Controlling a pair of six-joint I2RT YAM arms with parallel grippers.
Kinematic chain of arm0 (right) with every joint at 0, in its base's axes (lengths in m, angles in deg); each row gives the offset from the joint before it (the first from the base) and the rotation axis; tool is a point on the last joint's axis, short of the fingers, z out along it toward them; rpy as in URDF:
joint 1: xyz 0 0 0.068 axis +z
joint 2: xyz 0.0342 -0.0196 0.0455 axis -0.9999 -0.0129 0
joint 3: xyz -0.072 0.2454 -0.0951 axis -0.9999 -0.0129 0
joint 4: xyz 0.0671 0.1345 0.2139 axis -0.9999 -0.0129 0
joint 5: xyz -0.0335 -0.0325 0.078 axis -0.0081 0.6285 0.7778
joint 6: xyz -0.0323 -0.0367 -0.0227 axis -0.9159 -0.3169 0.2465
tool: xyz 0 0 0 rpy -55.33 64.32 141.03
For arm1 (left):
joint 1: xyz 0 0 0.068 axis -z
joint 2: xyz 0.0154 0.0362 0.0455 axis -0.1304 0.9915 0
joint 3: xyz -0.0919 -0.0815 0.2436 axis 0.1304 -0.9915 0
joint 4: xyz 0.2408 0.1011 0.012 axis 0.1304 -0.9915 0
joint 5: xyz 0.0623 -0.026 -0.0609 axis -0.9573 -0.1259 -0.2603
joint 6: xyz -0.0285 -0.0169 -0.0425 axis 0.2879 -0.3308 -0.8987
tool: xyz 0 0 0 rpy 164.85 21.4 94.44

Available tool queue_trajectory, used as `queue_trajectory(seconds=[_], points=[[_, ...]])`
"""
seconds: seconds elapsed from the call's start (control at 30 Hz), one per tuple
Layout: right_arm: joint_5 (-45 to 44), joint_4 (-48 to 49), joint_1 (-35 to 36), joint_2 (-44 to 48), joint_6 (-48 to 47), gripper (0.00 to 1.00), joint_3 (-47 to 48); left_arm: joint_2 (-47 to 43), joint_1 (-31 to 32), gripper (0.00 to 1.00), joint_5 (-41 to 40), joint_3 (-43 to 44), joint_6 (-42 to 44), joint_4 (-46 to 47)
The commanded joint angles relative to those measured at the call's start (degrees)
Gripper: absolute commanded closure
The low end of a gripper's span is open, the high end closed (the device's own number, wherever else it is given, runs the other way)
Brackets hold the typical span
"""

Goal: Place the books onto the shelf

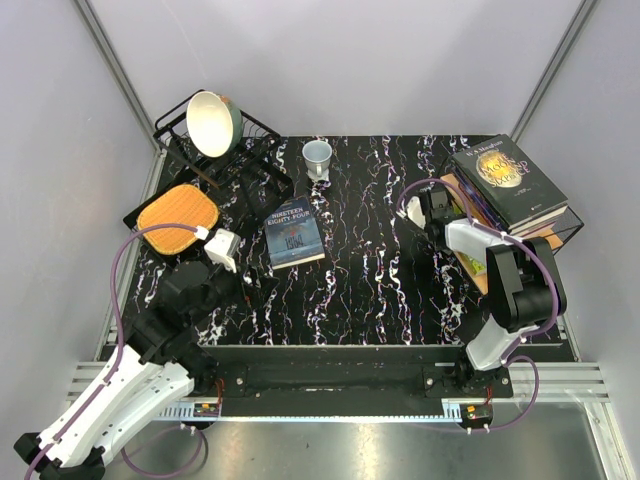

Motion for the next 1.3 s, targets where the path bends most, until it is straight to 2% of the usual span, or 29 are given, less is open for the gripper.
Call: queue_trajectory(seconds=[0.0, 0.33, 0.63, 0.8, 0.93, 0.97, 1.1, 1.27], points=[[-1.26, 3.86, -1.04, -0.41, -5.62, 0.47, 1.77, 0.24, -0.13, 0.01, -0.52, -0.07, 0.45, 3.57], [-0.30, 7.11, -1.57, -1.64, -10.02, 0.55, 2.65, 0.15, -0.13, 0.01, -0.52, -0.07, 0.53, 3.66], [-0.12, 9.04, -1.48, -0.50, -12.66, 0.54, 1.77, 0.06, -0.04, 0.01, -0.52, -0.07, 0.53, 3.57], [-0.65, 9.84, -1.66, -0.59, -13.98, 0.48, 1.77, -0.11, -0.04, 0.01, -0.43, 0.01, 0.53, 3.66], [0.40, 8.79, -1.48, 0.72, -13.72, 0.37, 1.77, -0.46, -0.04, 0.01, -0.43, -0.16, 0.53, 3.57], [0.93, 7.04, -1.39, 1.25, -12.85, 0.33, 1.85, -0.64, -0.04, 0.01, -0.43, -0.16, 0.45, 3.57], [6.20, -1.49, 0.53, 5.21, -8.63, 0.28, 3.61, -0.64, -0.04, 0.01, -0.43, -0.16, 0.45, 3.75], [11.30, -9.30, 4.75, 10.13, -2.13, 0.26, 5.37, -0.37, -0.13, 0.01, -0.43, 0.02, 0.27, 3.75]])
